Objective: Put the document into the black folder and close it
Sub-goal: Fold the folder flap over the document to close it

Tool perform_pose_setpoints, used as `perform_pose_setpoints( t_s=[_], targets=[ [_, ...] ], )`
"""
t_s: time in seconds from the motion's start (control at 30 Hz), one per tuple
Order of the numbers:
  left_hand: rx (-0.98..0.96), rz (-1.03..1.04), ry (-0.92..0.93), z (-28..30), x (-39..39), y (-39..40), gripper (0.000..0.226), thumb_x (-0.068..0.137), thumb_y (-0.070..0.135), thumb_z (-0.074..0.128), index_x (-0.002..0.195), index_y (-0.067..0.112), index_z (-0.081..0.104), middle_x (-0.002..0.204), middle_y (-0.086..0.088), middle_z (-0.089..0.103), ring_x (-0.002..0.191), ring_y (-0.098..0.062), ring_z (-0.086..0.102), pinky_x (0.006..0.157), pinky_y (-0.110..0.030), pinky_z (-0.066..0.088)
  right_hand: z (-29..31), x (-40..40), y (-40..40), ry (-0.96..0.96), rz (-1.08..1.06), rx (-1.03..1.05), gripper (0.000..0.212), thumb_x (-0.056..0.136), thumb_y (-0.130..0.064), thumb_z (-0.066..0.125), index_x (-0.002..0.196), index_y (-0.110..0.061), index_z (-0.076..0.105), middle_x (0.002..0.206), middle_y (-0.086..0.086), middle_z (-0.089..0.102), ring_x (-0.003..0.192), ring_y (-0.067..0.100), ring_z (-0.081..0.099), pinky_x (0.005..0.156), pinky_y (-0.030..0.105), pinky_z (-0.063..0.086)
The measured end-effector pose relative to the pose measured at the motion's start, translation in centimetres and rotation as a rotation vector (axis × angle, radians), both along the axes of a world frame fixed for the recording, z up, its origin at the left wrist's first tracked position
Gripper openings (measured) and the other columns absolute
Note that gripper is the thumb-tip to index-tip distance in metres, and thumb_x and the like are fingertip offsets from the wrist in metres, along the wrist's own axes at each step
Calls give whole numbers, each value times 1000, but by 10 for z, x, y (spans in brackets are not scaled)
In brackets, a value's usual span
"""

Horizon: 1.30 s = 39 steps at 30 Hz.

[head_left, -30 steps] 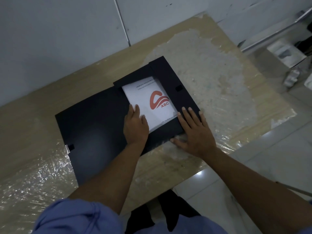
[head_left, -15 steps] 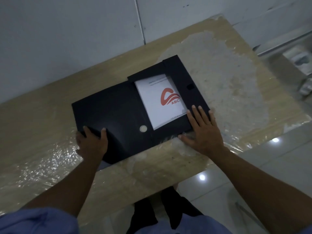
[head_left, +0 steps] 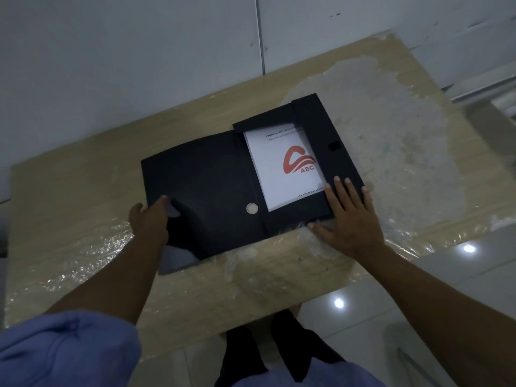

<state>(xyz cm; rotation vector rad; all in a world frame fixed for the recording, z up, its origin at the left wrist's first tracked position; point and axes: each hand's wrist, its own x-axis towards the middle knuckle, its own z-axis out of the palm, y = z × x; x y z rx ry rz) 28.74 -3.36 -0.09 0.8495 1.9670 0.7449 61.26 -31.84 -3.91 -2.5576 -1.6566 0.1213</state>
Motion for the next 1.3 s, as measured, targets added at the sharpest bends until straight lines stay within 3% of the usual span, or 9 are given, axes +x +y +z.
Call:
perform_pose_setpoints(
  t_s=[0.37, 0.5, 0.63, 0.8, 0.9, 0.97, 1.07, 1.13, 1.3],
  targets=[
    [311, -268, 343, 106, 36, -18, 26, 87, 24, 70, 107, 8, 71, 98, -2, 67, 86, -17, 62, 75, -24, 43, 8, -5, 4, 42, -24, 13, 101, 86, -80, 37, 157, -8, 37, 164, 21, 36, 154, 41, 31, 124, 63, 19],
    [142, -519, -8, 153, 57, -7, 15, 93, 16, 62, 105, 14, 71, 100, -5, 73, 91, -24, 71, 80, -35, 58, 12, -3, 5, 70, -32, -6, 103, 84, -80, 35, 156, -7, 38, 164, 22, 37, 153, 42, 32, 123, 64, 21],
    [-21, -898, -285, 189, 103, -16, 15, 101, 24, 53, 96, 24, 67, 87, 6, 70, 76, -12, 65, 67, -27, 53, 16, 3, 4, 119, -10, -59, 99, 84, -75, 34, 158, -10, 37, 165, 20, 36, 153, 42, 33, 121, 66, 28],
    [32, -1034, -306, 172, 172, -47, 34, 95, 52, 53, 128, 46, 56, 112, 22, 63, 105, 0, 55, 86, -29, 45, 45, 11, 2, 384, -6, -21, 94, 79, -65, 34, 159, -15, 33, 169, 15, 27, 157, 36, 24, 126, 59, 24],
    [62, -1058, -313, 152, 209, -72, 68, 88, 72, 47, 148, 44, 33, 138, 6, 58, 125, -13, 53, 104, -37, 41, 77, 12, 8, 653, -338, 372, 55, 101, -33, 50, 153, -13, 47, 162, 11, 44, 148, 30, 43, 121, 50, 38],
    [56, -1080, -236, 136, 227, -79, 87, 78, 87, 42, 152, 50, 17, 165, 2, 25, 151, -23, 25, 121, -50, 23, 108, 14, 19, 776, -495, 623, 44, 107, -24, 50, 149, -11, 52, 157, 7, 51, 146, 21, 46, 121, 37, 38],
    [83, -1128, -42, 109, 240, -86, 79, 90, 76, 35, 157, 40, 12, 169, 0, -3, 156, -24, 4, 125, -50, 10, 152, 20, 37, 789, -399, 832, 44, 108, -27, 46, 148, -10, 54, 154, 3, 54, 145, 10, 47, 121, 27, 38],
    [127, -1162, 104, 89, 241, -87, 76, 94, 69, 35, 158, 34, 14, 169, -5, -5, 156, -28, 1, 124, -54, 11, 164, 22, 50, 760, -226, 796, 46, 107, -28, 48, 149, -11, 52, 156, 3, 52, 147, 10, 44, 122, 26, 36],
    [177, -1261, 353, 32, 221, -88, 69, 102, 55, 33, 159, 24, 11, 168, -14, -5, 154, -32, -10, 125, -53, 6, 113, 18, 70, 533, -27, 256, 59, 107, -39, 48, 157, -11, 38, 168, 7, 33, 159, 17, 21, 131, 36, 14]
  ],
)
